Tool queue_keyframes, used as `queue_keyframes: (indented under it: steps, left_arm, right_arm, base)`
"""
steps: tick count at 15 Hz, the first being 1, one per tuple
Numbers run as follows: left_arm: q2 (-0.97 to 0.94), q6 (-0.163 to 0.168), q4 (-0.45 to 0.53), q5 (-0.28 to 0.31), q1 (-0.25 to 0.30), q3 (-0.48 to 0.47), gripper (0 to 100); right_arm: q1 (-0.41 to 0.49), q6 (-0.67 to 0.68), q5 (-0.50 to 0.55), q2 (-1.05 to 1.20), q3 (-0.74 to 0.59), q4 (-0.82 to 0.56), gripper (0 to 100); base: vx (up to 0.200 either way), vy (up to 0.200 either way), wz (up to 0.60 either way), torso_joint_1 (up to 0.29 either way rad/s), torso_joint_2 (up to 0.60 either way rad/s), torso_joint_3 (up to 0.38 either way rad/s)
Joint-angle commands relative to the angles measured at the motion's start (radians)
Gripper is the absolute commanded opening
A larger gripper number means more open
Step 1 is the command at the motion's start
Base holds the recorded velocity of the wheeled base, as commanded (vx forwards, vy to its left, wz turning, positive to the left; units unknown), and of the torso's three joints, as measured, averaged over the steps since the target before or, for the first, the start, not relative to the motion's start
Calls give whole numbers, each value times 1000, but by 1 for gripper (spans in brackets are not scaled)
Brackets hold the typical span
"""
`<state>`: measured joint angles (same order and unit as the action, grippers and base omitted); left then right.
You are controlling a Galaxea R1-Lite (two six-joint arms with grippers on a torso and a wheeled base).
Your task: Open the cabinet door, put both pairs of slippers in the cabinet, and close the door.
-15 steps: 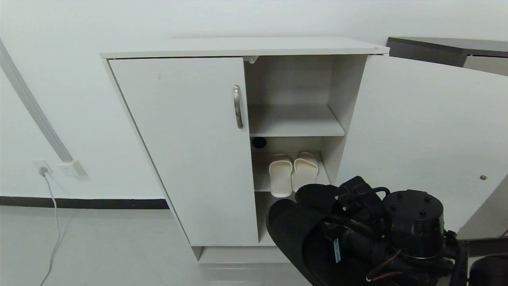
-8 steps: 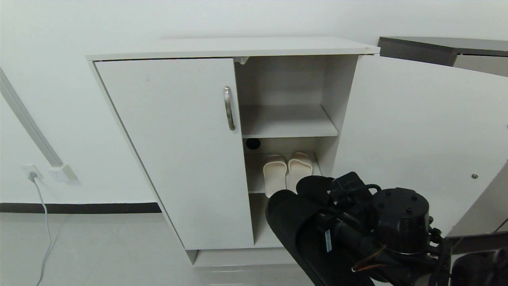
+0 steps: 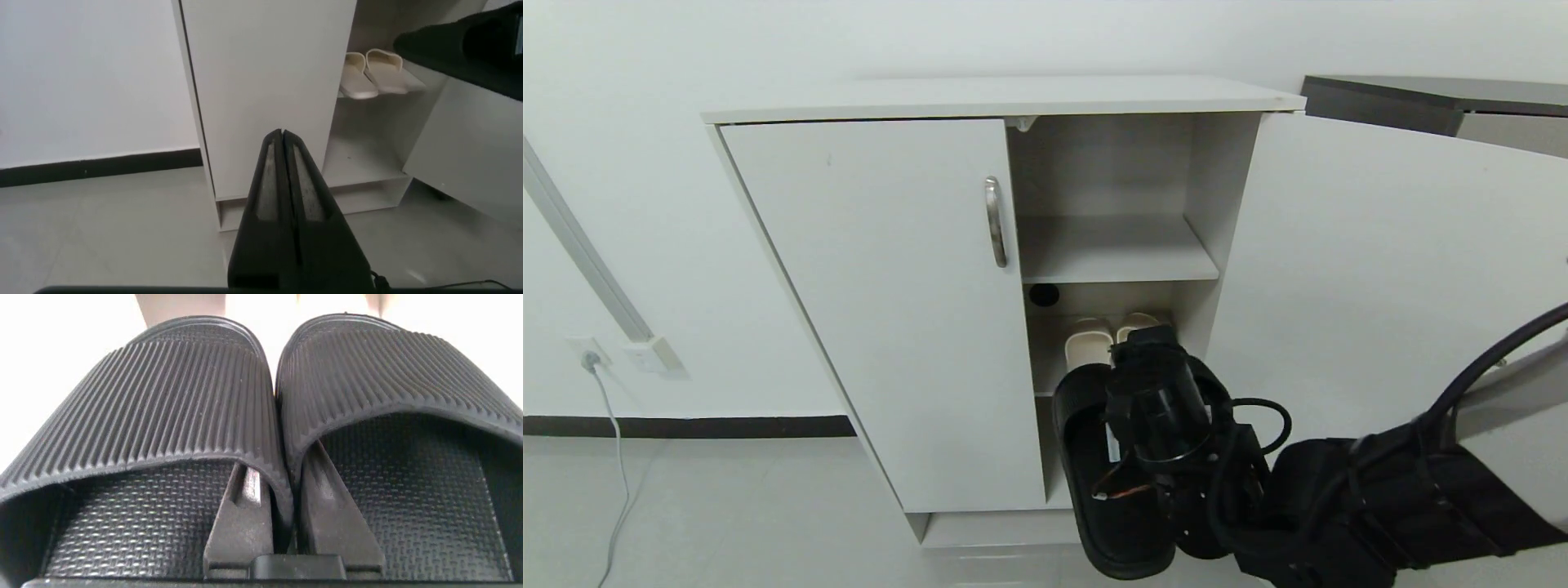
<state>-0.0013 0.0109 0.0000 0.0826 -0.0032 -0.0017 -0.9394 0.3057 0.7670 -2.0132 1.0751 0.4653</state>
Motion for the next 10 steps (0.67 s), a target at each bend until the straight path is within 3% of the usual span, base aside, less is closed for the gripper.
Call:
queue_keyframes:
  steps: [1, 10]
  left_arm:
    - [1, 0, 0, 0, 0, 0, 0]
    - [1, 0, 0, 0, 0, 0, 0]
  right_arm:
    - [-4, 95, 95, -16, 183, -189, 0]
    - [19, -70, 100, 4, 351, -186, 0]
  base:
    - [0, 0, 0, 0, 0, 0]
    - [0, 0, 0, 0, 0, 0]
